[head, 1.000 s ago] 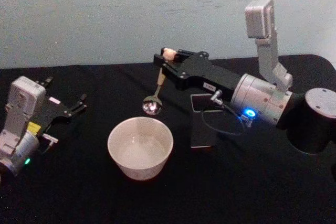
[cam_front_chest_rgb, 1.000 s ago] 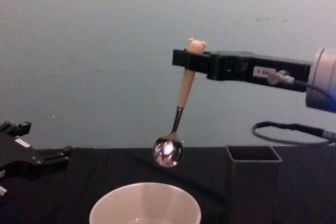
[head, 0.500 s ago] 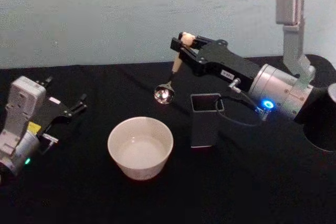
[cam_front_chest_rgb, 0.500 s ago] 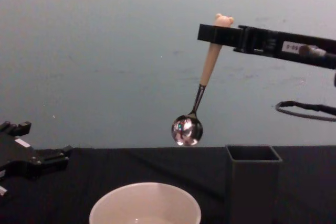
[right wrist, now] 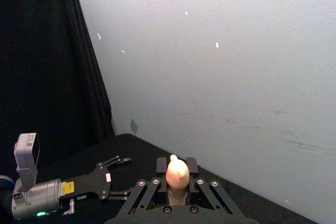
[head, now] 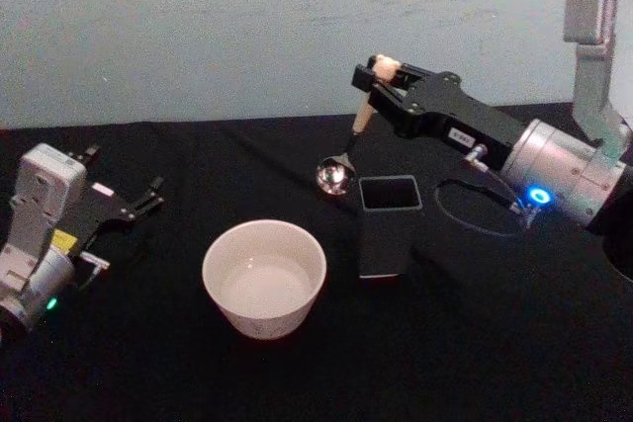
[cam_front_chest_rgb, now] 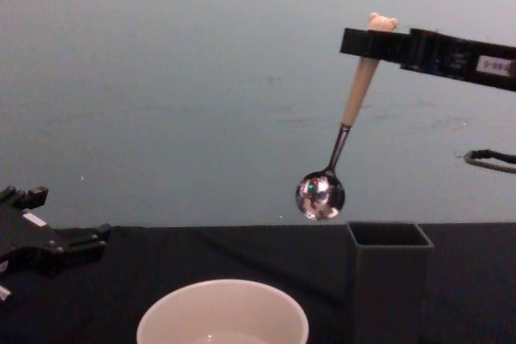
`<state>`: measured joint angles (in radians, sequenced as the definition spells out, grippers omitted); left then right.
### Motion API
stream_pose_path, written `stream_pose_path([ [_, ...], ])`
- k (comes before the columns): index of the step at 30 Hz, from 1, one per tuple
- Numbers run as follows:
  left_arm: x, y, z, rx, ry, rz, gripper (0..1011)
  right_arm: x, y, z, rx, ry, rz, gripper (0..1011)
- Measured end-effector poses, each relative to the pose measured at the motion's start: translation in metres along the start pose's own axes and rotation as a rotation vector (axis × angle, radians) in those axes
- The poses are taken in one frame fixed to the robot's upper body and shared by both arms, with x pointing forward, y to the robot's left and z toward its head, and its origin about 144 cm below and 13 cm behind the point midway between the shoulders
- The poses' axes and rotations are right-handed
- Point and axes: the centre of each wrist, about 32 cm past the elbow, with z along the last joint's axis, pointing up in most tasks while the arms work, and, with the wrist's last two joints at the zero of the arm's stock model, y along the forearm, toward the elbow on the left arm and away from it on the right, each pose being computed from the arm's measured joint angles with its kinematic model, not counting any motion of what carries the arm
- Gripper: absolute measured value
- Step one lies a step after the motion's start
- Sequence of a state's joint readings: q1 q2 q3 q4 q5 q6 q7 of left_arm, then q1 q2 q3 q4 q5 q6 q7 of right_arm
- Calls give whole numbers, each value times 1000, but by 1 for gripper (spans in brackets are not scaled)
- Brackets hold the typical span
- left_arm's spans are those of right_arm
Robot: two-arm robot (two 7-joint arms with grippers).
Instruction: Pick up the stirring spoon with one hand, stir inside the cup, then place it back in its original position.
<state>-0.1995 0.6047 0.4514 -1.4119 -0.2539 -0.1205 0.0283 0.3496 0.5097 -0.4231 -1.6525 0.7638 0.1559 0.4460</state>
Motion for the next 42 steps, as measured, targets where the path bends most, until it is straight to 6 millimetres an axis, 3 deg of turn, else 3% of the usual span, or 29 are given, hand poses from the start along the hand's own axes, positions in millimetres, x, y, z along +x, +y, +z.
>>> stream_pose_path([
  [22,0,0,0,0,0,0,1001,12,-28,3,18,-11,-53,215],
  [42,0,0,0,0,0,0,1002,23,-33,-7,-19,-28,-107,215],
])
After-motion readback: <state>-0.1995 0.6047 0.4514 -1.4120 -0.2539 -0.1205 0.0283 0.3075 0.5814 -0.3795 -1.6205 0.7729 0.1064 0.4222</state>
